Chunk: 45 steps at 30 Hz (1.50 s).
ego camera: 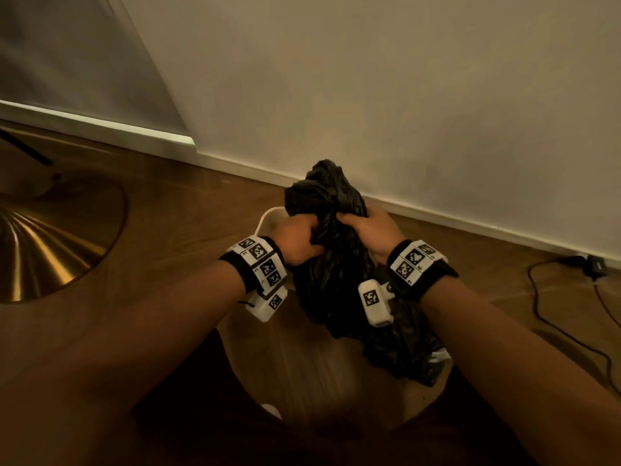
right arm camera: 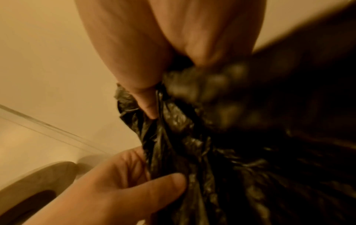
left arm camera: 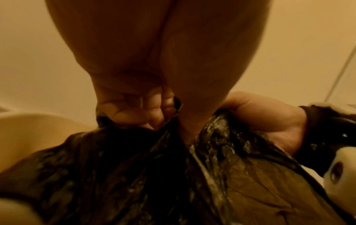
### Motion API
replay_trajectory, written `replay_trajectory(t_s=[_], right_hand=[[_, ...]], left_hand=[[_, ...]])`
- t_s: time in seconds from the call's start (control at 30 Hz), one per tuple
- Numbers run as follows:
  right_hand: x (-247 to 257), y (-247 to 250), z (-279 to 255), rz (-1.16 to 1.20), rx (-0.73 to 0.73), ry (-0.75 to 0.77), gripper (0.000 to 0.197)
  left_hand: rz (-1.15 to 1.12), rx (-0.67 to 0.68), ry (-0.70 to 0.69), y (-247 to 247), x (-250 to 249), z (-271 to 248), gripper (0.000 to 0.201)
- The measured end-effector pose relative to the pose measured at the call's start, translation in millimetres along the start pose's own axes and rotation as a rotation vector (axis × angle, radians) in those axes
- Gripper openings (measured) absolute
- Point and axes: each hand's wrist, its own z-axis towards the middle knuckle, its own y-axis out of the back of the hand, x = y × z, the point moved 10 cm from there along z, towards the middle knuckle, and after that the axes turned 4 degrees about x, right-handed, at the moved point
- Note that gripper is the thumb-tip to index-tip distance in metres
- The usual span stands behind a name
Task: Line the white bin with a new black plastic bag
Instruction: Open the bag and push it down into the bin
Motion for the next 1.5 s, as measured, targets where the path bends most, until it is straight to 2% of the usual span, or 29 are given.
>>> replay_trajectory(t_s=[0.1, 0.17, 0.2, 0.3, 0.37, 0.43, 0.5, 0.57, 0.6, 0.63, 0.67, 0.73, 0.77, 0.8, 0.87, 0.93, 1.03, 1.13, 1.23, 1.3, 1.4, 1.43, 1.5], right_hand=[[-17, -3, -3, -0.016, 0.129, -0.042, 0.037], [-20, 8, -3, -0.057, 0.155, -0.041, 0.042], [-16, 16, -5, -0.059, 0.140, -0.034, 0.039], [-3, 51, -7, -0.025, 0.019, -0.011, 0.023], [8, 73, -10, 0.028, -0.058, 0.017, 0.025], [9, 91, -12, 0.061, -0.126, 0.007, 0.034], [-2, 102, -15, 0.064, -0.171, -0.043, 0.052], [-19, 104, -18, 0.068, -0.177, -0.106, 0.070], [-25, 101, -22, 0.078, -0.174, -0.129, 0.070], [-28, 98, -25, 0.077, -0.170, -0.139, 0.064], [-30, 95, -28, 0.070, -0.176, -0.145, 0.055], [-33, 91, -31, 0.077, -0.186, -0.147, 0.047], [-34, 90, -30, 0.089, -0.191, -0.141, 0.049], [-32, 89, -30, 0.098, -0.197, -0.131, 0.051], [-26, 90, -26, 0.090, -0.211, -0.109, 0.057], [-17, 92, -23, 0.068, -0.227, -0.076, 0.065], [-5, 95, -19, 0.066, -0.230, -0.015, 0.056], [-14, 109, -17, 0.017, -0.296, -0.067, 0.044], [-49, 130, -12, -0.049, -0.359, -0.226, 0.050], [-80, 144, -12, -0.102, -0.393, -0.335, 0.051], [-116, 151, -15, -0.282, -0.339, -0.431, 0.037], [-131, 155, -14, -0.339, -0.318, -0.459, 0.040], [-161, 161, -11, -0.266, -0.326, -0.494, 0.054]], left_hand=[[-0.053, -0.018, 0.033, 5, 23, -3, 0.013], [-0.094, -0.029, 0.045, 24, 39, -9, 0.010], [-0.110, -0.021, 0.038, 34, 47, -14, 0.005], [-0.131, -0.057, 0.051, 69, 74, -29, 0.026], [-0.150, -0.071, 0.121, 87, 95, -39, 0.031], [-0.121, -0.063, 0.194, 95, 118, -46, 0.027], [0.014, -0.003, 0.271, 93, 137, -55, 0.023], [0.052, 0.049, 0.381, 89, 158, -65, 0.020], [0.044, 0.060, 0.417, 89, 163, -69, 0.021], [0.028, 0.046, 0.428, 94, 166, -72, 0.029], [-0.029, 0.006, 0.414, 102, 161, -73, 0.046], [-0.219, -0.135, 0.372, 126, 142, -75, 0.093], [-0.299, -0.205, 0.324, 140, 128, -76, 0.107], [-0.333, -0.235, 0.255, 149, 112, -73, 0.111], [-0.211, -0.250, 0.064, 159, 74, -67, 0.100], [-0.091, -0.188, -0.065, 145, 43, -55, 0.083], [0.031, -0.005, -0.019, 89, 41, -29, 0.071], [0.148, 0.175, 0.134, 28, 82, -7, 0.089], [0.170, 0.224, 0.220, 4, 122, -1, 0.116], [0.167, 0.234, 0.215, -7, 138, -1, 0.126], [0.165, 0.230, 0.205, -17, 147, -7, 0.135], [0.173, 0.230, 0.197, -20, 148, -9, 0.137], [0.204, 0.249, 0.194, -27, 152, -12, 0.141]])
